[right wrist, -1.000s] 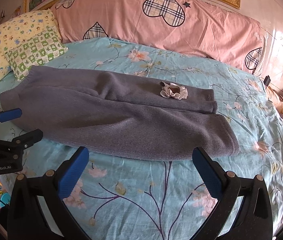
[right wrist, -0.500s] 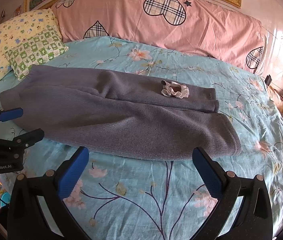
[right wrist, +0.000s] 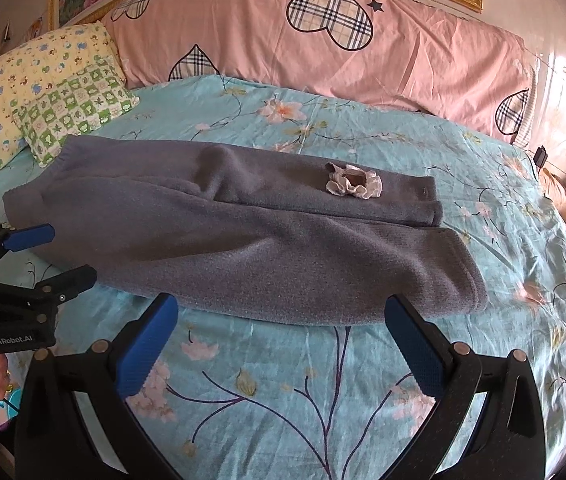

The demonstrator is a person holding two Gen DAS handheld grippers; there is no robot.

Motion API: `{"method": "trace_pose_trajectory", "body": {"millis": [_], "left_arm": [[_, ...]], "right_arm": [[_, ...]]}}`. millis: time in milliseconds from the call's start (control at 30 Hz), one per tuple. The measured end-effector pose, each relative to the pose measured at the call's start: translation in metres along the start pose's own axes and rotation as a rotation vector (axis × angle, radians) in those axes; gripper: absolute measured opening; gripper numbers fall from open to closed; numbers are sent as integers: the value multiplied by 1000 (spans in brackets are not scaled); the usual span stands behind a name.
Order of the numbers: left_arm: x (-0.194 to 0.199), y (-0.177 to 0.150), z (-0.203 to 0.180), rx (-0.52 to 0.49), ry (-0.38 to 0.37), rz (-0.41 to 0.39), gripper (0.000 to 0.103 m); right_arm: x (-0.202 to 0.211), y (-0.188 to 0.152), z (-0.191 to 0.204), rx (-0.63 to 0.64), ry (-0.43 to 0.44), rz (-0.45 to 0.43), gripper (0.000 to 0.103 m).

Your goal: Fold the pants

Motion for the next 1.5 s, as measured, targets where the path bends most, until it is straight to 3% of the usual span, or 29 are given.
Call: {"method": "trace_pose_trajectory", "body": {"millis": [400,767,1067,1500], "left_arm": [[-2,3,2,9,-10,5,87],[-20,30,7,-27,-62,9,87],[-64,61,8,-64,-174,60,87],[-151,128,-6,-165,-314,122,87]], "right_arm": [[-4,1,2,2,7,3,103],[-11,13,-12,-9,6,-4,103],[-30,33,-41,-60,19,5,103],[-85,67,-118,-171,-8,62,103]]}}
Point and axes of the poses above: each gripper's, at about its wrist camera, not at the fingertips, and x roughly against the way its jaws point, z to its left, y to its top, the point moved 10 cm from there along -x, roughly the way its jaws point, and after that the axes turned 11 degrees about -z, right-handed, at the moved point
